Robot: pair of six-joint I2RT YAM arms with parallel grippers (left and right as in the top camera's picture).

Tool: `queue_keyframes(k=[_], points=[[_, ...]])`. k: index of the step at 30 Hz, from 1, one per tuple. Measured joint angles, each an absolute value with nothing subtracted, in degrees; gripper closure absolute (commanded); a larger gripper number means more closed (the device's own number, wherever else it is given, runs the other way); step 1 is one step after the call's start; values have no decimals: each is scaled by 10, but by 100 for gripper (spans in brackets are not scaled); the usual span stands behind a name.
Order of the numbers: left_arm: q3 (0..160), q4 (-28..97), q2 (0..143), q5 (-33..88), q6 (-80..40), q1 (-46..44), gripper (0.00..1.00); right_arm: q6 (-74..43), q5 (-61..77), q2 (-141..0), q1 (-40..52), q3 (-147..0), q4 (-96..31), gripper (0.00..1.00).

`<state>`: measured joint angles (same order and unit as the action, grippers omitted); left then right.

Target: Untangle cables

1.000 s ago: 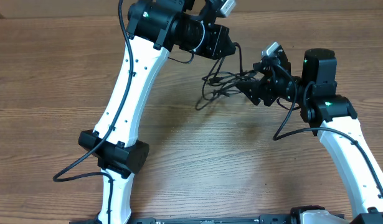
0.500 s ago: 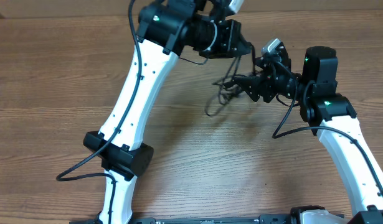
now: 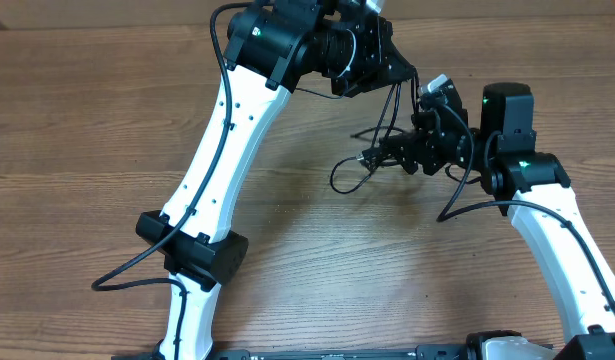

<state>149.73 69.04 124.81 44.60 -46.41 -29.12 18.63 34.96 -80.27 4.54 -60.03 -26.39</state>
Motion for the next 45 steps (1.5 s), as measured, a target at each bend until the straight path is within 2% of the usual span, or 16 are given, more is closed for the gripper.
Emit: queue_keyframes(k=[7,10,12,15,16,18,19,23,30,36,40,42,45], points=[[1497,672,1248,443,-458,-291,96,42,175,-803,45,-600,-308,26],[1497,671,1248,441,-450,-291,96,17,142,-803,45,-600,-322,26],[1497,670,1248,437,-448,-291,96,10,130,-803,45,-601,-338,30],[1497,671,1248,418,-446,-289,96,-1,121,-803,45,-601,-360,59],[1497,673,1248,410,-446,-287,96,0,119,-803,46,-601,-368,74],[1497,673,1248,395,-446,-279,96,-1,120,-802,46,-604,-380,90],[1497,673,1248,390,-446,-274,96,-2,120,-802,47,-606,-387,95],[1497,665,1248,387,-446,-240,96,1,121,-802,49,-607,-401,96],[1497,654,1246,374,-446,-109,96,0,98,-803,46,-606,-420,96],[1497,680,1246,372,-436,-74,96,0,108,-804,46,-606,-401,96],[1499,731,1246,372,-343,-75,96,-1,185,-804,45,-605,-349,96],[1499,774,1246,372,-282,-75,96,-9,268,-804,45,-604,-295,96],[1500,827,1246,384,-203,-75,96,-78,348,-803,46,-602,-191,96]])
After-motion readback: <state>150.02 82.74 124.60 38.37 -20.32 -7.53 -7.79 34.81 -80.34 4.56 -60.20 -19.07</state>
